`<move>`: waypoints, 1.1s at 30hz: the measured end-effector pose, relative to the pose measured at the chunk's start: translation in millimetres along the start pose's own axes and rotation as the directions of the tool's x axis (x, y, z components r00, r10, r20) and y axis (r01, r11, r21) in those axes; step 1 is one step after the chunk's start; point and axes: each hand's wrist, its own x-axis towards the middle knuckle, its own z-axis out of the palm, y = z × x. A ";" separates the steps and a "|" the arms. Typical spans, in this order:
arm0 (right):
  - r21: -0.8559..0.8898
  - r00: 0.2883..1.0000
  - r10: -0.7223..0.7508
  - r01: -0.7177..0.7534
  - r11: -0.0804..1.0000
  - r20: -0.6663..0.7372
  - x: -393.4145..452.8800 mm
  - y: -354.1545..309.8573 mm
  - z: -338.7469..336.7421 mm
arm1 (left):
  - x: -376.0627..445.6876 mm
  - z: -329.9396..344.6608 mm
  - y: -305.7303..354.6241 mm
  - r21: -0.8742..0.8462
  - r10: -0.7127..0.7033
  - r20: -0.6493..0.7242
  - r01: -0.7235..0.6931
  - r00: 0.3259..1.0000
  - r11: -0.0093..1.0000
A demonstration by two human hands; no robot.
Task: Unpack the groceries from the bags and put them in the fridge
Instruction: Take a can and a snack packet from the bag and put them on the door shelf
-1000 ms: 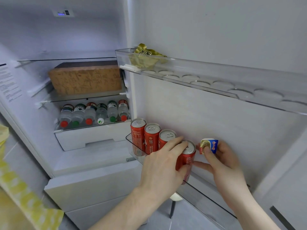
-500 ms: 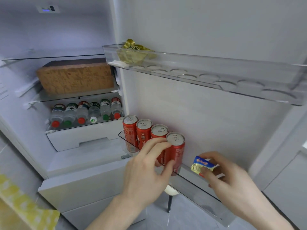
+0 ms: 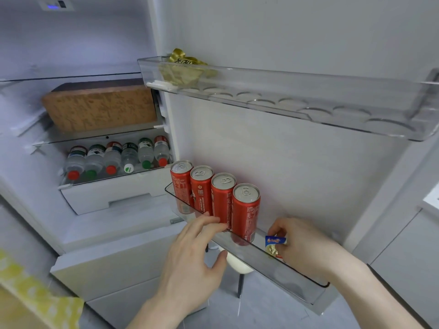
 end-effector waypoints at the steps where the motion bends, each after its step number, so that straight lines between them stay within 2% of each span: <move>1: -0.010 1.000 -0.002 0.002 1.000 0.008 1.5 0.7 0.7 | 0.2 -1.0 0.8 -0.003 -0.011 0.006 0.012 1.000 1.000; 15: -0.054 0.994 -0.060 0.065 0.996 0.088 -2.2 -6.8 -6.1 | 2.1 -9.6 1.8 -0.002 -0.019 0.118 0.019 0.993 1.000; 18: -0.092 0.994 -0.033 0.043 0.995 0.107 -3.8 -10.5 -10.9 | 4.6 -11.4 -0.3 -0.009 -0.002 0.135 0.003 0.991 1.000; 20: -0.106 0.998 -0.003 0.011 0.994 0.069 -6.3 -12.1 -11.8 | 5.7 -12.4 -1.6 -0.012 0.011 0.141 -0.009 0.990 1.000; 23: -0.003 0.998 0.028 -0.028 1.000 -0.049 -21.1 -20.1 -14.5 | 7.4 -15.2 -4.9 -0.025 0.046 0.157 -0.043 0.987 0.999; 25: 0.100 0.986 -0.015 0.032 0.994 -0.166 -37.3 -31.5 -14.3 | 8.9 -18.5 -9.4 -0.037 0.085 0.188 -0.079 0.978 0.996; 28: 0.182 0.941 -0.173 0.232 0.956 -0.290 -59.4 -58.6 -5.9 | 8.8 -30.8 -20.8 -0.107 0.129 0.235 -0.106 0.964 0.989; 31: 0.195 0.885 -0.334 0.408 0.892 -0.324 -68.2 -92.1 5.2 | 0.5 -53.2 -44.8 -0.157 0.122 0.162 -0.096 0.979 0.983; 33: 0.241 0.860 -0.387 0.474 0.847 -0.333 -61.8 -112.8 14.5 | -9.5 -70.4 -72.8 -0.125 0.067 0.108 -0.053 0.992 0.991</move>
